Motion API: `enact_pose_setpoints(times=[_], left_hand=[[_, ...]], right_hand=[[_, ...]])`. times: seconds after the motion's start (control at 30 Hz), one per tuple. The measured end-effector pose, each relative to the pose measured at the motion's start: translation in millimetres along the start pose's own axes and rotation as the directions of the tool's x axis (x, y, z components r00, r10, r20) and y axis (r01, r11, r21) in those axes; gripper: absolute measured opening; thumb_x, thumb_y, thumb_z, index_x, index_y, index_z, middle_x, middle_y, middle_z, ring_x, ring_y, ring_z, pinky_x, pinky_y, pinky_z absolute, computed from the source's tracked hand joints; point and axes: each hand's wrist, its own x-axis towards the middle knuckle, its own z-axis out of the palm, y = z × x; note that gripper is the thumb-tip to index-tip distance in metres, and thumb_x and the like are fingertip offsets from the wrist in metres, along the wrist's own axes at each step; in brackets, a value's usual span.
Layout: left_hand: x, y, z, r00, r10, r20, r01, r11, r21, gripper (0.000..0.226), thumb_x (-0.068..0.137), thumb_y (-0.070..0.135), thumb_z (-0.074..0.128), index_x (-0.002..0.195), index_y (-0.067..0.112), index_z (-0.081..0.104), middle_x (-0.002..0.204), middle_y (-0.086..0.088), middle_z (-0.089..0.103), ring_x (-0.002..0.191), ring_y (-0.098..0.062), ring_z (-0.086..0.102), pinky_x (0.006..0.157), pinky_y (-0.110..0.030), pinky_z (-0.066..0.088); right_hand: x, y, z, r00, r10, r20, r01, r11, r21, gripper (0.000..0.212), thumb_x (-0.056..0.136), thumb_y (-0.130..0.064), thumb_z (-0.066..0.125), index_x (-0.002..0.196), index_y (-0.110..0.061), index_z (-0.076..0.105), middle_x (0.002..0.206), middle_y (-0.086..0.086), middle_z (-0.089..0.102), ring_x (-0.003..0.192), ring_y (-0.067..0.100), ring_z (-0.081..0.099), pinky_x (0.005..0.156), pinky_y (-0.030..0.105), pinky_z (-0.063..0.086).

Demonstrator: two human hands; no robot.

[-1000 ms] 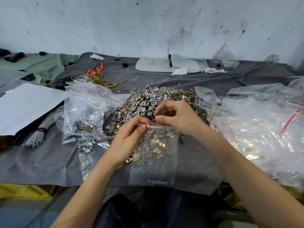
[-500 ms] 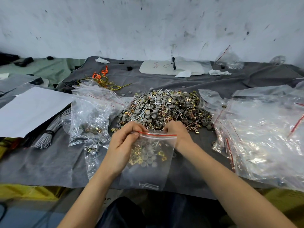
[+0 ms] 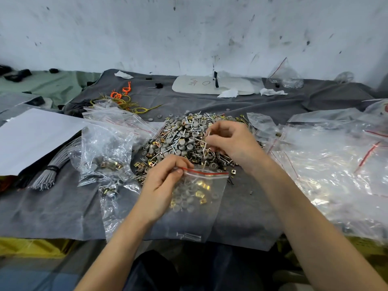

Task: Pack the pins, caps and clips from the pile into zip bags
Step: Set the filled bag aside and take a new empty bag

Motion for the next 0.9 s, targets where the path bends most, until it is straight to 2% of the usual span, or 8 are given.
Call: enact_pose_setpoints(times=[0.13, 0.27, 0.37, 0.43, 0.53, 0.67, 0.8, 0.9], left_hand=[[3.5, 3.1, 2.6, 0.999, 0.045, -0.004, -0.045, 0.999, 0.008, 0.017, 0.084, 0.030, 0.045, 0.081, 0.019, 0.058, 0.095, 0.008, 0.066, 0.091, -0.009, 0.059, 0.080, -0.024, 0.043], [2.5, 4.2, 0.1, 0.999, 0.024, -0.023, -0.025, 0.999, -0.042, 0.022, 0.082, 0.031, 0.046, 0.080, 0.012, 0.058, 0.096, 0.002, 0.067, 0.092, -0.014, 0.060, 0.082, -0.032, 0.045], [1.6, 5.1, -1.3, 0.999, 0.033, -0.025, -0.034, 0.999, -0.039, 0.022, 0.083, 0.030, 0.047, 0.080, 0.012, 0.059, 0.096, 0.001, 0.067, 0.092, -0.016, 0.060, 0.081, -0.033, 0.045], [0.6, 5.5, -3.4, 0.999, 0.029, -0.038, -0.031, 0.998, -0.061, 0.021, 0.083, 0.030, 0.047, 0.081, 0.013, 0.060, 0.096, 0.006, 0.068, 0.093, -0.015, 0.060, 0.081, -0.033, 0.045], [-1.3, 7.1, -7.4, 0.997, 0.014, -0.080, -0.023, 0.992, -0.121, 0.019, 0.082, 0.029, 0.048, 0.081, 0.013, 0.060, 0.098, 0.004, 0.070, 0.096, -0.018, 0.061, 0.084, -0.039, 0.045], [-2.3, 9.0, -9.7, 0.992, 0.028, -0.120, -0.050, 0.982, -0.180, 0.017, 0.081, 0.027, 0.049, 0.080, 0.014, 0.060, 0.096, 0.006, 0.072, 0.098, -0.013, 0.063, 0.085, -0.030, 0.048], [-2.3, 12.0, -9.8, 0.991, 0.019, -0.135, -0.047, 0.977, -0.207, 0.019, 0.079, 0.028, 0.050, 0.076, 0.033, 0.067, 0.095, 0.006, 0.071, 0.097, -0.015, 0.062, 0.084, -0.032, 0.047], [-3.3, 11.5, -10.0, 0.990, 0.016, -0.143, -0.042, 0.983, -0.181, 0.017, 0.079, 0.028, 0.049, 0.079, 0.018, 0.063, 0.094, 0.007, 0.071, 0.095, -0.014, 0.062, 0.084, -0.031, 0.047]], right_hand=[[-11.3, -15.1, 3.9, 0.965, -0.014, 0.262, 0.088, 0.958, -0.273, 0.018, 0.079, -0.002, 0.068, 0.076, -0.019, 0.065, 0.068, -0.004, 0.066, 0.059, 0.000, 0.057, 0.058, 0.012, 0.047], [-11.7, -19.8, -4.6, 0.937, 0.000, 0.351, 0.109, 0.950, -0.291, 0.012, 0.082, -0.006, 0.070, 0.079, -0.017, 0.070, 0.068, -0.008, 0.066, 0.057, -0.006, 0.056, 0.056, 0.008, 0.044], [-11.2, -20.3, -3.9, 0.908, -0.007, 0.418, 0.175, 0.915, -0.363, 0.003, 0.083, -0.022, 0.072, 0.085, -0.024, 0.073, 0.075, -0.009, 0.070, 0.067, 0.000, 0.061, 0.062, 0.013, 0.046], [-9.4, -15.3, -5.7, 0.948, -0.043, 0.316, 0.142, 0.944, -0.298, 0.005, 0.083, -0.032, 0.070, 0.087, -0.031, 0.072, 0.078, -0.012, 0.071, 0.071, 0.003, 0.063, 0.063, 0.014, 0.048], [-2.6, 3.1, -9.1, 0.996, -0.060, 0.063, 0.076, 0.955, -0.285, 0.012, 0.086, -0.019, 0.067, 0.084, -0.030, 0.070, 0.084, -0.007, 0.070, 0.074, 0.009, 0.063, 0.070, 0.022, 0.053], [-14.5, 48.3, 10.5, 0.936, 0.258, 0.241, -0.125, 0.881, -0.456, 0.005, 0.085, -0.011, 0.069, 0.089, -0.014, 0.070, 0.093, 0.003, 0.070, 0.085, 0.017, 0.065, 0.083, 0.036, 0.054], [-21.6, 76.9, 33.5, 0.949, 0.200, 0.242, 0.022, 0.726, -0.687, 0.015, 0.088, -0.015, 0.057, 0.098, -0.010, 0.066, 0.101, 0.010, 0.067, 0.093, 0.031, 0.064, 0.083, 0.043, 0.053], [-17.1, 76.3, 44.5, 0.967, 0.179, 0.179, 0.032, 0.617, -0.786, 0.015, 0.089, -0.019, 0.051, 0.098, -0.014, 0.062, 0.098, 0.003, 0.065, 0.092, 0.028, 0.064, 0.080, 0.038, 0.054]])
